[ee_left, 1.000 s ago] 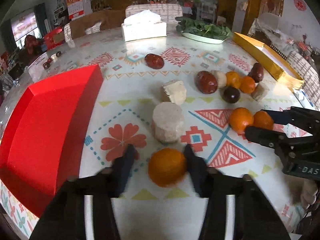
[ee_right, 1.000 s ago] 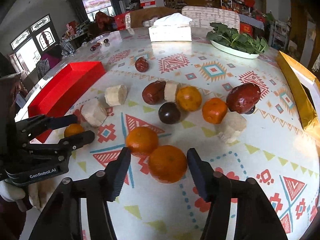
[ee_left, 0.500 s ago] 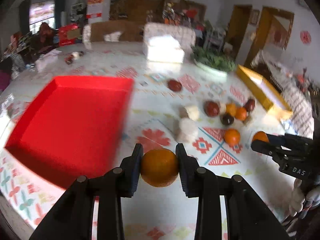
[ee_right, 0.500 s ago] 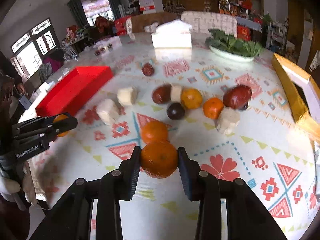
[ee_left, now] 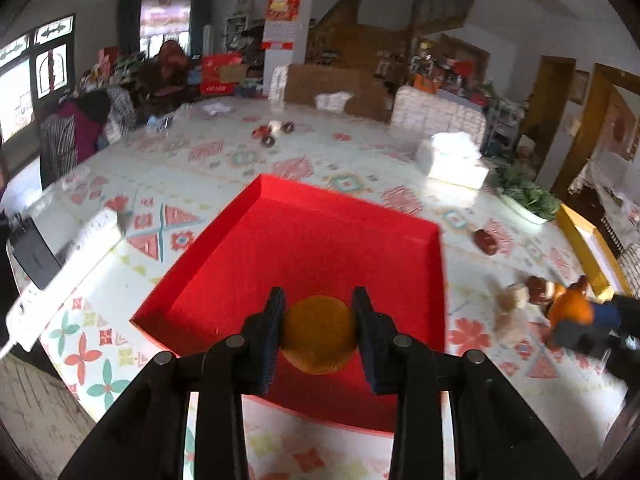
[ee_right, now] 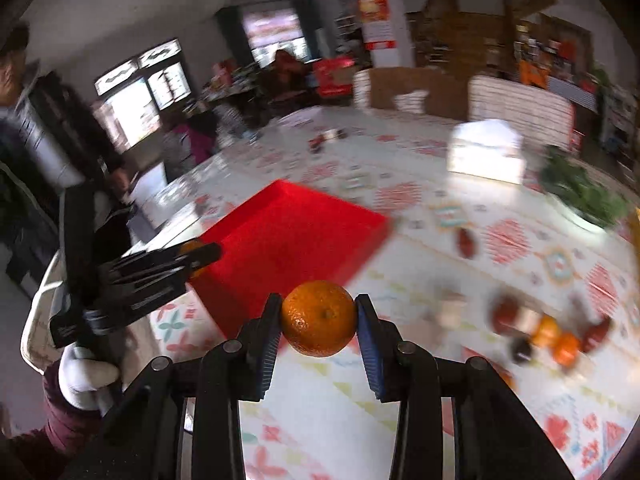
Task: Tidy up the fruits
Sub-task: 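Carry the orange into the red tray with the left tool while the right tool drops its orange there, then move both open tools back toward the row of fruits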
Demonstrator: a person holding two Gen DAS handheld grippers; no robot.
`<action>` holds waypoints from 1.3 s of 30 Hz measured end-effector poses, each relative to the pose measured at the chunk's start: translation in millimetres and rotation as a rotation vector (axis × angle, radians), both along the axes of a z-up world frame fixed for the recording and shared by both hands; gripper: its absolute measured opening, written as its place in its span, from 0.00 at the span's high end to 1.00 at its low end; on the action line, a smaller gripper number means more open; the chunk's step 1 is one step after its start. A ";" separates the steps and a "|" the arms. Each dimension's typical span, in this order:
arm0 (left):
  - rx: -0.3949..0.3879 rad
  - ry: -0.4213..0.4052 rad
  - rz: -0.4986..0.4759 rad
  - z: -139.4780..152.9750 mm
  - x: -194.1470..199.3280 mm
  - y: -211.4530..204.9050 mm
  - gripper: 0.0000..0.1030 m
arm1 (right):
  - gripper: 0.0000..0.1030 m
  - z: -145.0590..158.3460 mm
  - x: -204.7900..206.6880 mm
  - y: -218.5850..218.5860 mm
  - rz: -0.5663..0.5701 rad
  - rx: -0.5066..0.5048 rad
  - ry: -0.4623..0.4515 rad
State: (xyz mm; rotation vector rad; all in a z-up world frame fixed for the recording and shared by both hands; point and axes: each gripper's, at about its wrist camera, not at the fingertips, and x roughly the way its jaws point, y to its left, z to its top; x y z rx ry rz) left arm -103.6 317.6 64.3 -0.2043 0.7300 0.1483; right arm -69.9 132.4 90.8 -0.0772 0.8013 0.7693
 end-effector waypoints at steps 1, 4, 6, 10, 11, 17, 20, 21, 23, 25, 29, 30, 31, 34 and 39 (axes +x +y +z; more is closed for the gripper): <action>-0.012 0.011 0.009 -6.3 3.0 3.9 0.68 | 0.61 -6.3 0.8 12.1 0.017 -0.007 0.013; -0.034 0.036 0.034 -20.7 7.1 11.9 0.68 | 0.61 -28.0 7.4 47.7 0.079 -0.014 0.069; -0.045 0.055 0.050 -27.7 11.0 16.9 0.68 | 0.61 -40.5 11.5 70.5 0.108 -0.043 0.082; -0.067 0.085 0.098 -37.5 17.7 33.1 0.68 | 0.61 -58.3 23.2 93.1 0.125 -0.053 0.107; -0.074 0.089 0.105 -39.5 18.2 36.5 0.68 | 0.61 -62.9 26.8 96.1 0.122 -0.055 0.118; -0.086 0.085 0.112 -40.5 15.3 42.2 0.66 | 0.59 -72.4 37.5 102.6 0.112 -0.048 0.146; -0.094 0.071 0.120 -36.7 12.7 44.2 0.53 | 0.54 -68.1 36.3 102.0 0.109 -0.035 0.137; -0.094 0.065 0.122 -34.4 11.6 44.2 0.52 | 0.51 -66.2 35.0 101.7 0.109 -0.034 0.130; -0.098 0.051 0.119 -28.0 7.5 41.7 0.50 | 0.50 -60.8 31.8 98.7 0.106 -0.028 0.115; -0.104 0.036 0.112 -21.4 2.8 37.8 0.49 | 0.50 -54.8 29.8 93.0 0.097 -0.017 0.107; -0.108 -0.024 0.078 0.9 -11.0 18.4 0.45 | 0.50 -38.2 25.9 64.9 0.051 0.014 0.081; -0.106 -0.044 0.059 8.3 -14.8 8.8 0.44 | 0.50 -33.8 25.2 55.2 0.033 0.020 0.074; -0.103 -0.064 0.035 14.7 -17.9 -0.8 0.43 | 0.50 -29.1 24.7 43.0 0.015 0.031 0.068; -0.078 -0.115 -0.042 32.9 -24.8 -35.8 0.43 | 0.50 -12.4 24.6 -0.3 -0.061 0.076 0.058; -0.070 -0.195 -0.133 67.2 -37.1 -83.8 0.43 | 0.50 29.4 19.9 -81.8 -0.190 0.136 0.007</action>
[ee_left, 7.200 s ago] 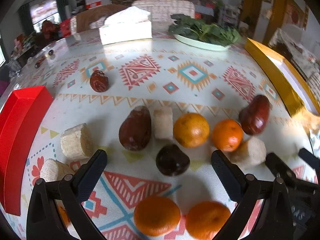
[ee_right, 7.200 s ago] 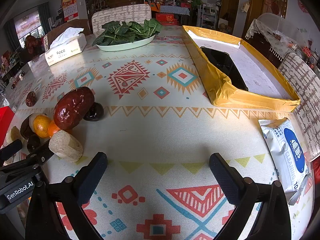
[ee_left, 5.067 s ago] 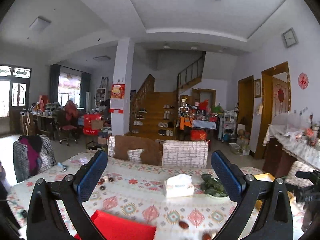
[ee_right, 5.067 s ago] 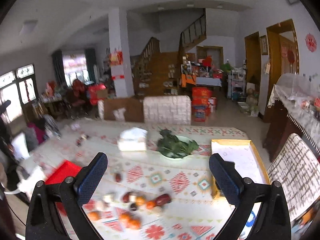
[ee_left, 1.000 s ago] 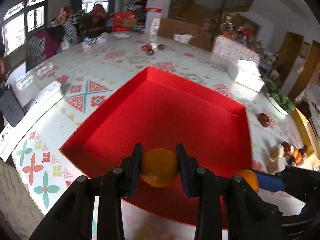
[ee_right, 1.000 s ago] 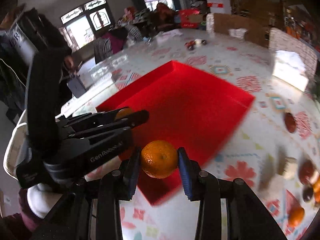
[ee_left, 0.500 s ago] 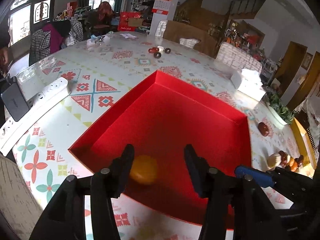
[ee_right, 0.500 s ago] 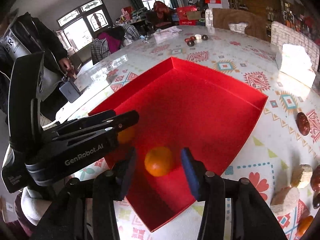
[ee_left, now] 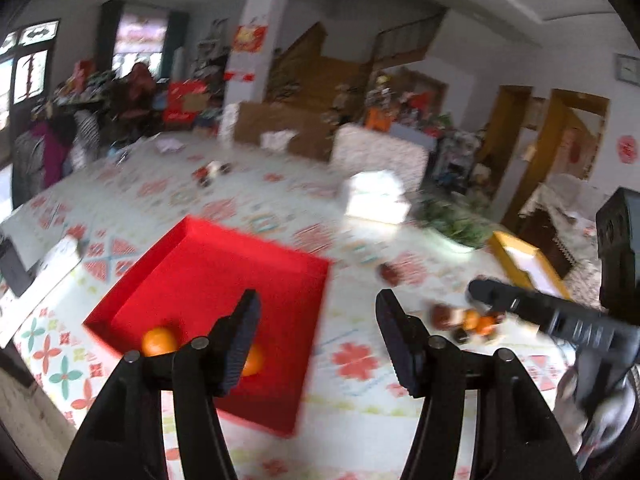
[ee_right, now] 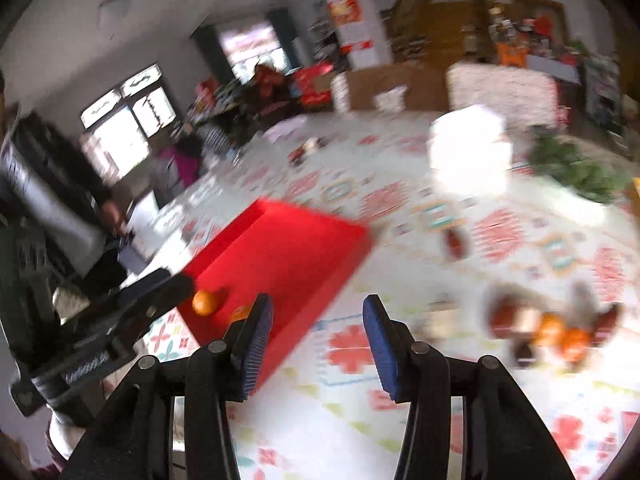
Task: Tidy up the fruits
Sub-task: 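Move both open tools back toward the row of fruits, then grasp the round beige slice with the left tool while the right tool grasps an orange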
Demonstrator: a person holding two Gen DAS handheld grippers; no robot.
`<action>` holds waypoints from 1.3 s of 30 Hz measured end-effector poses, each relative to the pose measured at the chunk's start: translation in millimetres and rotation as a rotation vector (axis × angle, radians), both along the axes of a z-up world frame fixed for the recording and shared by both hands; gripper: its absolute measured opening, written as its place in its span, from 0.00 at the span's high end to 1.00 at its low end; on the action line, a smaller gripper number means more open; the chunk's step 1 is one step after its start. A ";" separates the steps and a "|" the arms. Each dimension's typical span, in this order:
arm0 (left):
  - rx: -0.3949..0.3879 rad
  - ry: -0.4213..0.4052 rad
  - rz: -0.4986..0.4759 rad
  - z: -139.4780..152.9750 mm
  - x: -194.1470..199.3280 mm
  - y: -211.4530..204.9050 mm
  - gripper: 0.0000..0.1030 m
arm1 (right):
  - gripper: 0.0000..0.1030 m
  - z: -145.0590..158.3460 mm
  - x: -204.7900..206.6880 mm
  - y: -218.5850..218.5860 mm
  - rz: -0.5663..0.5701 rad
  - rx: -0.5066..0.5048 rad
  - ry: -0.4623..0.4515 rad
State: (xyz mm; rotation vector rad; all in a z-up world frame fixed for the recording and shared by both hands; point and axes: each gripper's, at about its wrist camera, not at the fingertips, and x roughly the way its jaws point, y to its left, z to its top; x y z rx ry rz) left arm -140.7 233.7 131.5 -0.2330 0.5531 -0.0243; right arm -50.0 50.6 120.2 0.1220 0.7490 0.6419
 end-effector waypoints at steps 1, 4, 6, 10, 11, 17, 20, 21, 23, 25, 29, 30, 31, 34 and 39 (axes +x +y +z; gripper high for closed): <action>0.007 -0.016 -0.012 7.4 -2.6 -7.4 0.43 | 0.50 12.7 -3.1 -19.1 -0.029 0.014 -0.022; 0.022 -0.090 -0.046 37.1 -11.3 -32.5 0.43 | 0.50 49.3 -9.9 -77.2 -0.109 0.095 -0.062; 0.023 -0.121 -0.065 54.6 -16.5 -43.7 0.43 | 0.50 72.1 -15.4 -114.1 -0.167 0.138 -0.099; 0.083 -0.187 -0.078 99.3 -31.3 -63.3 0.42 | 0.50 128.0 -29.3 -183.1 -0.286 0.155 -0.171; 0.114 -0.206 -0.072 112.6 -35.5 -68.2 0.33 | 0.50 142.3 -33.8 -194.8 -0.303 0.151 -0.191; 0.286 -0.291 -0.036 140.9 -46.8 -93.6 0.13 | 0.19 190.7 -60.8 -234.0 -0.348 0.061 -0.259; 0.248 -0.217 -0.069 114.6 -28.6 -97.0 0.13 | 0.19 151.8 -57.8 -228.3 -0.308 0.047 -0.187; 0.220 -0.168 -0.095 98.6 -18.5 -98.1 0.13 | 0.19 131.1 -52.7 -222.5 -0.283 0.043 -0.148; 0.202 -0.095 -0.112 68.1 -4.7 -98.4 0.13 | 0.20 82.5 -40.1 -203.6 -0.246 -0.001 -0.072; 0.206 -0.046 -0.116 41.3 7.4 -99.8 0.13 | 0.23 38.1 -27.6 -185.8 -0.204 -0.039 -0.010; 0.173 0.078 -0.127 -15.1 36.3 -95.7 0.15 | 0.43 -49.2 -4.2 -142.8 -0.132 -0.083 0.133; 0.153 0.117 -0.133 -29.7 46.5 -92.7 0.18 | 0.44 -66.4 1.2 -133.1 -0.123 -0.091 0.159; 0.140 0.141 -0.139 -39.5 53.4 -90.2 0.23 | 0.44 -81.1 5.6 -125.1 -0.119 -0.099 0.177; 0.117 0.210 -0.150 -71.2 70.6 -88.8 0.24 | 0.44 -105.4 13.4 -109.4 -0.107 -0.120 0.193; 0.110 0.252 -0.175 -94.6 86.7 -92.0 0.24 | 0.44 -111.0 21.9 -98.1 -0.103 -0.142 0.166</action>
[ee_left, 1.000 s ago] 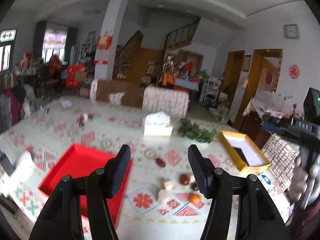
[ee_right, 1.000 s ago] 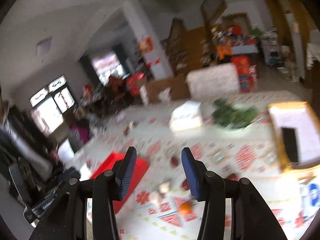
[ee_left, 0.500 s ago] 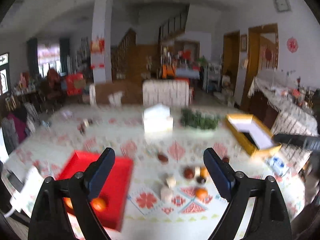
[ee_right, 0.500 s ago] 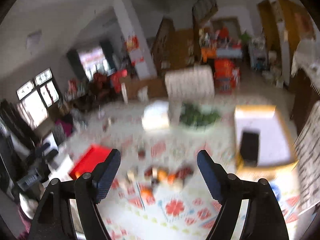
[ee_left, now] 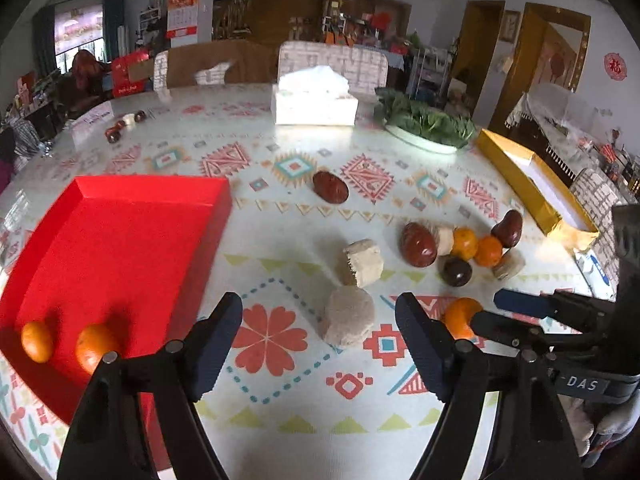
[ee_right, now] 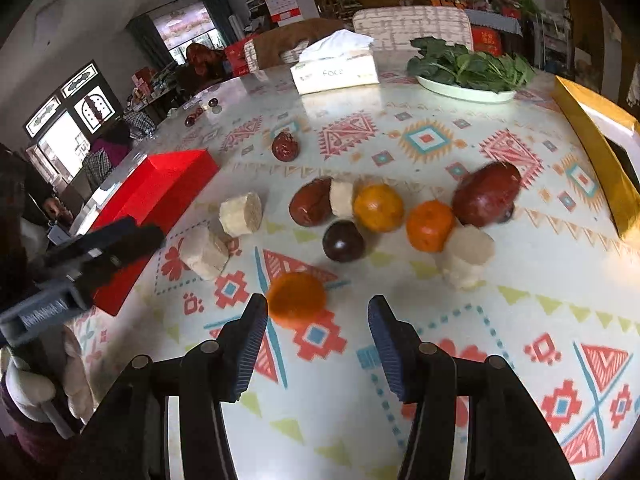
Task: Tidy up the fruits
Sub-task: 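Grasp the round beige slice with the left tool while the right tool grasps an orange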
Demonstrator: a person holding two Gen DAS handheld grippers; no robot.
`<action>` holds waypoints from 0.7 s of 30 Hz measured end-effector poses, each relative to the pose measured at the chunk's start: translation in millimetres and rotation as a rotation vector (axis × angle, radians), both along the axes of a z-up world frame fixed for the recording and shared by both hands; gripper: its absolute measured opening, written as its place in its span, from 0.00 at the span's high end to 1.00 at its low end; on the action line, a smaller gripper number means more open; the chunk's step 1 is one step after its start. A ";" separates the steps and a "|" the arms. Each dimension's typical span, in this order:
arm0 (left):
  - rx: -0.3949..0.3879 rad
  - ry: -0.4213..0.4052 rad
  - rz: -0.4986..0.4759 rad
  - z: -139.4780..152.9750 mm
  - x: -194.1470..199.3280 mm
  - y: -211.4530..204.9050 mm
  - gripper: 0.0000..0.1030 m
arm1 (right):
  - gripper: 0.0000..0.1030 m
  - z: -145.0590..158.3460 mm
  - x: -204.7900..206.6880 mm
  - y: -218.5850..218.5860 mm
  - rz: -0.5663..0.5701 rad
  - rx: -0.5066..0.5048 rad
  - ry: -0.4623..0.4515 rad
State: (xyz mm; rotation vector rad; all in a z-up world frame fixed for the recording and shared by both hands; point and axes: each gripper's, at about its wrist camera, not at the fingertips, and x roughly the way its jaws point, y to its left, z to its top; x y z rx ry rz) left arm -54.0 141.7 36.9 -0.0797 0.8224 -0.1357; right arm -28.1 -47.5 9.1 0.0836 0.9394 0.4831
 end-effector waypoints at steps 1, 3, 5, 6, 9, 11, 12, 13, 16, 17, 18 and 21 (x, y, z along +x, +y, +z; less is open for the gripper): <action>-0.003 0.002 -0.001 -2.3 1.8 -0.2 0.24 | 0.44 0.9 1.1 1.5 0.000 -0.010 -0.007; -0.009 0.004 -0.001 -5.1 5.0 2.0 0.24 | 0.44 2.2 3.0 5.2 0.002 -0.023 -0.011; -0.009 0.009 0.000 -8.1 7.1 2.3 0.24 | 0.44 2.2 2.8 6.0 0.005 -0.028 -0.010; -0.007 0.015 -0.002 -11.3 7.7 2.2 0.24 | 0.44 1.6 2.8 6.8 0.008 -0.026 -0.008; 0.001 0.032 -0.008 -17.0 9.9 0.6 0.24 | 0.44 -0.4 3.7 10.1 0.012 -0.023 -0.007; 0.005 0.041 -0.012 -21.4 11.0 -0.4 0.24 | 0.44 -2.1 5.4 12.7 0.014 -0.028 -0.004; 0.006 0.045 -0.013 -22.7 11.7 -1.0 0.24 | 0.44 -3.3 6.0 14.1 0.016 -0.029 -0.002; 0.006 0.049 -0.014 -24.5 12.3 -1.7 0.24 | 0.44 -4.5 6.2 15.4 0.018 -0.030 0.000; 0.007 0.056 -0.018 -26.5 13.5 -3.6 0.24 | 0.44 -6.4 5.5 17.5 0.022 -0.029 0.001; 0.010 0.058 -0.016 -26.9 14.1 -4.4 0.24 | 0.44 -6.4 5.0 18.0 0.023 -0.031 -0.002; 0.015 0.063 -0.014 -27.5 14.6 -4.5 0.24 | 0.44 -6.3 4.6 19.0 0.024 -0.036 -0.006; 0.024 0.077 -0.024 -29.4 16.2 -6.9 0.27 | 0.44 -6.8 4.2 21.5 0.029 -0.040 -0.012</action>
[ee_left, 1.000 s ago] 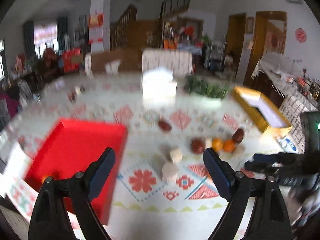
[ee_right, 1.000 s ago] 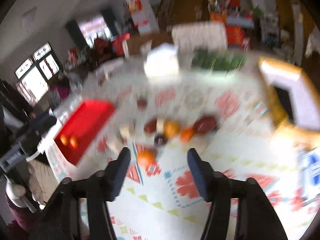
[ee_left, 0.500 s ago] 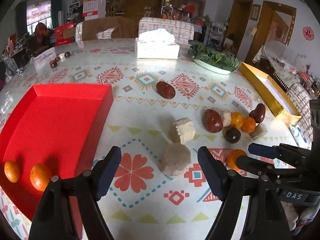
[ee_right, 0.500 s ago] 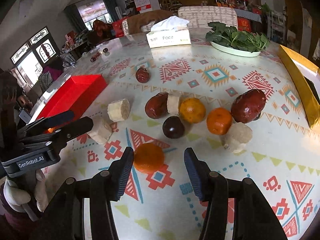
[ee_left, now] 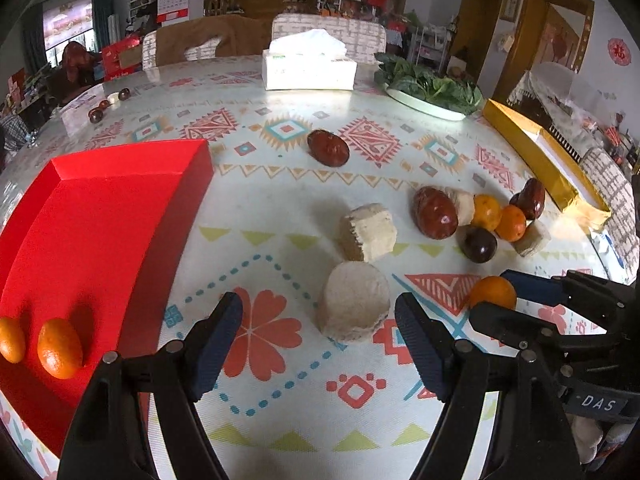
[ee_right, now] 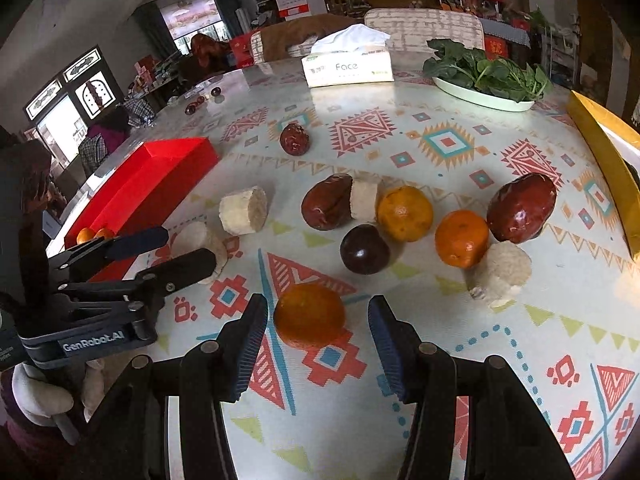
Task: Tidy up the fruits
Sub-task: 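Grasp the round beige slice with the left tool while the right tool grasps an orange, then lower the beige slice into the red tray with the left tool while the right tool releases its orange there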
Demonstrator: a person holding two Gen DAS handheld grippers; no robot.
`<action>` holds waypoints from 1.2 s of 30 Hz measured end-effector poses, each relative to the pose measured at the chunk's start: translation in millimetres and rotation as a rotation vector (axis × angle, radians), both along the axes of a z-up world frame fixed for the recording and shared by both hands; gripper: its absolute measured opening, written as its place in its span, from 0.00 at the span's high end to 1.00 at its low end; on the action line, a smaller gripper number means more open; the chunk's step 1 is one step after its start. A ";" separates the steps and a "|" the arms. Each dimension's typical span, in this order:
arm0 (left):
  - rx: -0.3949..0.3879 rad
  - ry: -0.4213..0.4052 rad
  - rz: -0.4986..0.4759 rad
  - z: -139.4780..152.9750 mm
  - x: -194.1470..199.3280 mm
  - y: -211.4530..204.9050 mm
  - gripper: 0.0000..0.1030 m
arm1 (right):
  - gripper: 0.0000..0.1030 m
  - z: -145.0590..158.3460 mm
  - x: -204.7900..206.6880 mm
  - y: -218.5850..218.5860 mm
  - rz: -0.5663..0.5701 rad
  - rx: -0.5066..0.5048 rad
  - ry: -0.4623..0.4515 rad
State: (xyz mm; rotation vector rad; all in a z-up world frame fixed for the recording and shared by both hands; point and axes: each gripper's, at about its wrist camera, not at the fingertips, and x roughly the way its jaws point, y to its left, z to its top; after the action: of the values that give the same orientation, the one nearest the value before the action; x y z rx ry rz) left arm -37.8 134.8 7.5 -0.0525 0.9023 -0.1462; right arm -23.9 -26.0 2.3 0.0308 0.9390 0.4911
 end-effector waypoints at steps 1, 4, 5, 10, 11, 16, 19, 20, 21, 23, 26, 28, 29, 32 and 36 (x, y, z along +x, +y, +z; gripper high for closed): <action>0.006 0.007 -0.003 -0.8 0.5 -1.0 0.33 | 0.44 0.1 -0.4 1.0 0.001 -0.003 -0.003; 0.013 0.012 -0.008 -3.5 1.5 -3.0 0.36 | 0.44 -0.5 -0.9 3.5 0.002 -0.011 -0.009; 0.019 0.012 -0.007 -3.7 1.4 -3.9 0.37 | 0.44 -0.6 -1.4 4.5 0.002 -0.013 -0.011; 0.052 0.011 0.003 -5.0 1.7 -7.4 0.39 | 0.44 -1.4 -1.9 7.8 0.003 -0.034 -0.025; 0.056 0.011 0.006 -4.7 2.0 -8.0 0.41 | 0.44 -1.5 -2.2 8.4 0.001 -0.038 -0.027; 0.093 -0.002 0.039 -3.7 0.3 -8.9 0.69 | 0.45 -1.6 -5.0 13.3 -0.011 -0.070 -0.043; 0.089 -0.006 0.056 -3.3 -1.0 -5.7 0.69 | 0.62 -1.7 -6.5 15.6 -0.016 -0.085 -0.052; 0.080 -0.009 0.071 -3.1 -1.6 -2.6 0.69 | 0.62 -1.7 -7.0 15.9 -0.018 -0.086 -0.053; 0.064 -0.016 0.091 -2.2 -2.8 2.3 0.69 | 0.63 -1.8 -7.2 16.0 -0.020 -0.088 -0.055; 0.041 -0.032 0.111 0.1 -5.6 7.4 0.69 | 0.63 -1.5 -8.4 14.6 -0.027 -0.080 -0.051; 0.027 -0.086 0.135 6.7 -13.7 11.3 0.69 | 0.63 -0.2 -13.0 12.4 -0.033 -0.064 -0.048; 0.032 -0.116 0.146 10.2 -18.3 11.6 0.69 | 0.63 3.8 -18.1 11.6 -0.037 -0.062 -0.058; 0.031 -0.126 0.148 12.0 -19.3 11.2 0.69 | 0.63 6.7 -20.8 11.1 -0.038 -0.059 -0.063; 0.010 -0.151 0.165 15.2 -22.7 15.7 0.69 | 0.63 16.4 -28.6 11.4 -0.041 -0.054 -0.082; -0.044 -0.157 0.177 15.9 -24.7 26.8 0.69 | 0.63 29.4 -37.6 14.0 -0.034 -0.038 -0.103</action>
State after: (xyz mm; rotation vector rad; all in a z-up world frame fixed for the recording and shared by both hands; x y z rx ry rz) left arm -62.5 161.6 23.4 -0.1597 0.7339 -0.0047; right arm -61.5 -12.1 31.7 -0.0130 0.8455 0.4394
